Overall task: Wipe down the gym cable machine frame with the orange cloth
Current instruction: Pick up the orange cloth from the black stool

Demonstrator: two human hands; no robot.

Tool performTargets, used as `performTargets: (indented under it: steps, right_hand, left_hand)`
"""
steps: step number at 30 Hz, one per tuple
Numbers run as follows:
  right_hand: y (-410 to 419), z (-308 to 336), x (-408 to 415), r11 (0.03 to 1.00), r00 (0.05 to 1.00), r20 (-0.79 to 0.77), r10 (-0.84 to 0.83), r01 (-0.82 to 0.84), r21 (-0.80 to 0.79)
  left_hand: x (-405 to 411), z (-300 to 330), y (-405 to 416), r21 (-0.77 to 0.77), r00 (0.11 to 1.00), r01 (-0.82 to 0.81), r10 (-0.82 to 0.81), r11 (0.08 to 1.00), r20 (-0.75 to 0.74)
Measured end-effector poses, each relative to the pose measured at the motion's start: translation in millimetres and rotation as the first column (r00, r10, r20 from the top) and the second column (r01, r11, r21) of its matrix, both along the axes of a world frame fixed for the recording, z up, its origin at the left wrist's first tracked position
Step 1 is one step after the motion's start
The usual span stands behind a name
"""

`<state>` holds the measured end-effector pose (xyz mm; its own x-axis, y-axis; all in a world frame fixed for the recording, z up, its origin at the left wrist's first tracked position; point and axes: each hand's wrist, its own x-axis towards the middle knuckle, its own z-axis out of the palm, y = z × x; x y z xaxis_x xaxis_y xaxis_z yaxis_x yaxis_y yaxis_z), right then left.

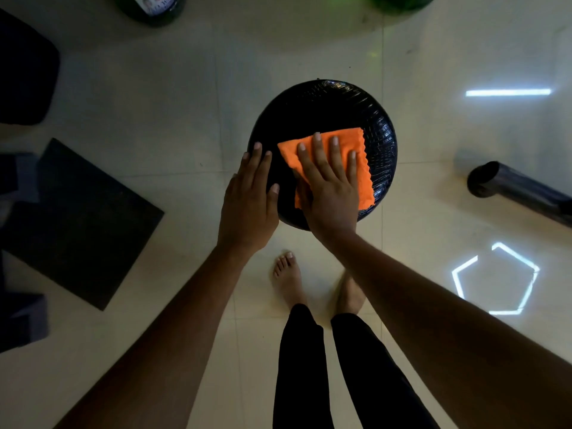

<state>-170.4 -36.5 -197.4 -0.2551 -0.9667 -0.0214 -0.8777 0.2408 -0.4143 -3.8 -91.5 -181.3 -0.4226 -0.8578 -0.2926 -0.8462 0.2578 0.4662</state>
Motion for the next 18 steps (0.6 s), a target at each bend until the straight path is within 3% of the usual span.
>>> performTargets:
  steps: [3,8,18]
  right_hand:
    - [-4,1,-2,0.999,0.991,0.127,-0.046,0.047,-0.003]
    - [-3,36,-14,0.983,0.940,0.306,-0.152,0.113,0.142]
    - [45,168,-53,0.979,0.932,0.335,-0.136,0.075,0.187]
  left_hand:
    - [0,0,1,0.008,1.000,0.000,0.000,1.000,0.008]
    - [-1,16,4,0.102,0.999,0.003,-0.006,0.995,0.034]
    - [-37,130,33,0.126,0.986,0.157,-0.163,0.980,0.041]
